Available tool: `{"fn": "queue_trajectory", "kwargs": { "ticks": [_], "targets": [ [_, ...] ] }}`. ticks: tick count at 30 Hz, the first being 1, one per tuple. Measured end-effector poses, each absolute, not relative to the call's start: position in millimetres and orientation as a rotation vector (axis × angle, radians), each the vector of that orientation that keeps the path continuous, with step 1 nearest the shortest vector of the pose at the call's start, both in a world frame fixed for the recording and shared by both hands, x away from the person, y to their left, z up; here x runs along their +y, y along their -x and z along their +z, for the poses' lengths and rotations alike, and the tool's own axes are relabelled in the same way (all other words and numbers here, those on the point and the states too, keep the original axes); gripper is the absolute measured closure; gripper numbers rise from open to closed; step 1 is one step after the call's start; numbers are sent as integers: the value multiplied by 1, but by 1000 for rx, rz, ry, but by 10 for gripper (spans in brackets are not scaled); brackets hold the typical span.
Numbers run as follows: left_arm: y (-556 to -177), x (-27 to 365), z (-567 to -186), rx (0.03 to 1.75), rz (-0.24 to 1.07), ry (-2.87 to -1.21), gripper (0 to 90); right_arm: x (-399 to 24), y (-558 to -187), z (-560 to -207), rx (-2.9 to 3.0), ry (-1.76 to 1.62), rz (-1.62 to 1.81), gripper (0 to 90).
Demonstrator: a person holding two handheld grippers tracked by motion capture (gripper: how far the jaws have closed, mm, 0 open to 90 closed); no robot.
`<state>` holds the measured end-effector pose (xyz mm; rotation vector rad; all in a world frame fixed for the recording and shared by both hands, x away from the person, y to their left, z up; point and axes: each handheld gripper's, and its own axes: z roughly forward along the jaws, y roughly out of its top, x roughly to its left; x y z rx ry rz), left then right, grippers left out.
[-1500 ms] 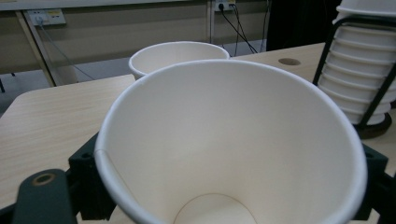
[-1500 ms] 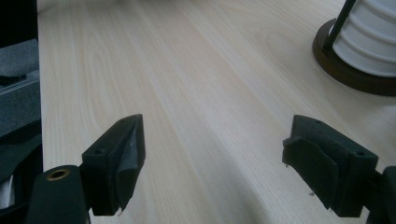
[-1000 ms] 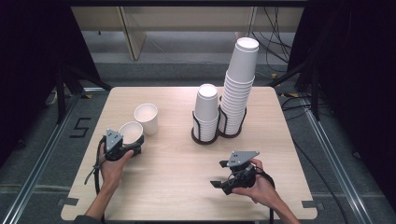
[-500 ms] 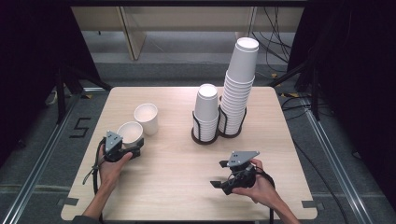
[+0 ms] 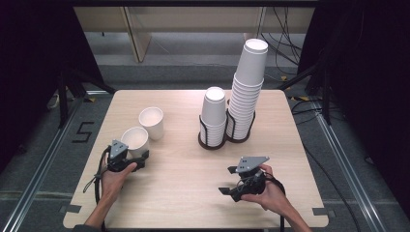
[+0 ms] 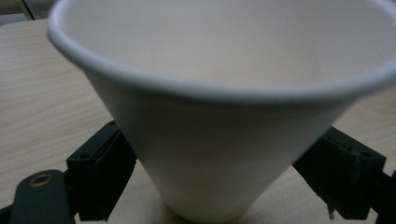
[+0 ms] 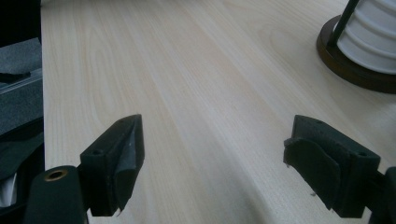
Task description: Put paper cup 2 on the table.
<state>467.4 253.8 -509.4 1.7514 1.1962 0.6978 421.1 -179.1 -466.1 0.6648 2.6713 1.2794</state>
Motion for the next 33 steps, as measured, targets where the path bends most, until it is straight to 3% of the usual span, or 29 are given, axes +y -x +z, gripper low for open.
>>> {"fn": "queue_trajectory", "kwargs": {
  "ticks": [33],
  "targets": [
    [-395,238,-491,1225,638,-1736,147,-177,-419,-467,2663,-691,1269,189]
  ]
}}
